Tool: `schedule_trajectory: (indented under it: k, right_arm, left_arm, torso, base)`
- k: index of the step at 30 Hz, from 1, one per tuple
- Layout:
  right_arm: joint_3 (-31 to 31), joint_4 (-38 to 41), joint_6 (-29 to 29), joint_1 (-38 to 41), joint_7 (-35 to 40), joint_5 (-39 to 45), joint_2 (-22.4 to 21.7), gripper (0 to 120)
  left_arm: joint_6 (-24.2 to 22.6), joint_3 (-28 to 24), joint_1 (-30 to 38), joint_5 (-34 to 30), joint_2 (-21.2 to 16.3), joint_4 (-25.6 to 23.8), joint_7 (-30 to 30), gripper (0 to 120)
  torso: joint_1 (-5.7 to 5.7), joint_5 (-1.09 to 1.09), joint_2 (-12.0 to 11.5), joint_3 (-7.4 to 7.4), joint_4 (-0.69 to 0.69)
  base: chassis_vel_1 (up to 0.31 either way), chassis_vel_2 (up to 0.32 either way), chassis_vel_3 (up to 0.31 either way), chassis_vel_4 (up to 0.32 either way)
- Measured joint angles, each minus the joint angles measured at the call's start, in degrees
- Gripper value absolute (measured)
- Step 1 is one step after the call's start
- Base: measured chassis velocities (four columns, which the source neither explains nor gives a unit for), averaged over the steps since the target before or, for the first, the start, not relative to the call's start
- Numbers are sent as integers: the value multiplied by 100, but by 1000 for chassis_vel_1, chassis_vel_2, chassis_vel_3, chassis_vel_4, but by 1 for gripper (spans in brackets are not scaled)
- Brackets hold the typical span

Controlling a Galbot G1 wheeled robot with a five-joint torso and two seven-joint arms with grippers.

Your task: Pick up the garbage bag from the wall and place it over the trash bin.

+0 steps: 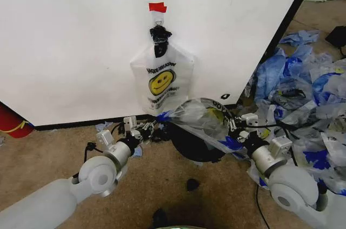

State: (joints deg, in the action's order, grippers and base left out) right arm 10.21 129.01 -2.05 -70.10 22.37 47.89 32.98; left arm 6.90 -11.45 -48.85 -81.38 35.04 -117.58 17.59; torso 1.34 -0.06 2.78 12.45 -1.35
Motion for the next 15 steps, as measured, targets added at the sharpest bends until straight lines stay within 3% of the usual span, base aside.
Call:
schedule_trajectory:
  k: [15]
  right_arm:
    - [-550,59,44,-85,-365,-658,-15,0]
  left_arm:
    - [-84,589,-413,-191,-212,-431,166,87]
  torso:
    - [0,1,0,-1,0]
  base:
    - [0,0,0,0]
